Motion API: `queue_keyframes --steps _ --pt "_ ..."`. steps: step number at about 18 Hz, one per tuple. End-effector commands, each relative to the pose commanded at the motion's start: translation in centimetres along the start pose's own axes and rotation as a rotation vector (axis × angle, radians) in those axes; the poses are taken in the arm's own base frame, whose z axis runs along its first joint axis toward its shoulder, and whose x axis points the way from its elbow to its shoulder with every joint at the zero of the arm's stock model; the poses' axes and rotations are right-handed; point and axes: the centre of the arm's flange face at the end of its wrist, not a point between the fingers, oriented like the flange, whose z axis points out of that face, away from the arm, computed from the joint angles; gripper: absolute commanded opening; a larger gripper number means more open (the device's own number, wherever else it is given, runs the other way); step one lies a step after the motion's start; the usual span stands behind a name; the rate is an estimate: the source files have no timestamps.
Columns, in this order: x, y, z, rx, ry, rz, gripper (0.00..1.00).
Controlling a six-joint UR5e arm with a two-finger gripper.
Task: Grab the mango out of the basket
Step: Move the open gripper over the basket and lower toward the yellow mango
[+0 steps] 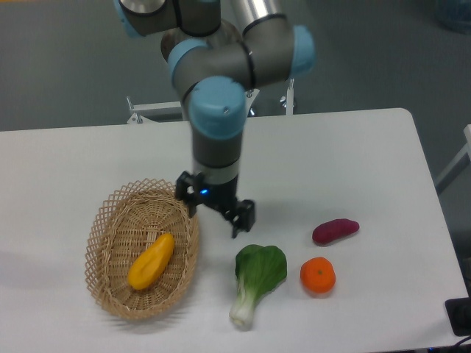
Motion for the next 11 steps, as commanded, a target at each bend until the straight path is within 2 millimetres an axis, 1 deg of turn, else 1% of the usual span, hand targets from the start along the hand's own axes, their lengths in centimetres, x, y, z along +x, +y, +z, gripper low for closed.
queue_keyframes --steps 4,6,8,11 --pt "2.2 -1.9 3.3 -0.01 0.016 0.05 1.0" --pt "3.0 -2.7 4.4 -0.007 0.017 0.064 1.0" --pt "4.2 -3.0 5.0 -0.014 0.026 0.06 1.0" --pt "4.7 -3.1 6.6 -0.035 0.043 0.06 1.0"
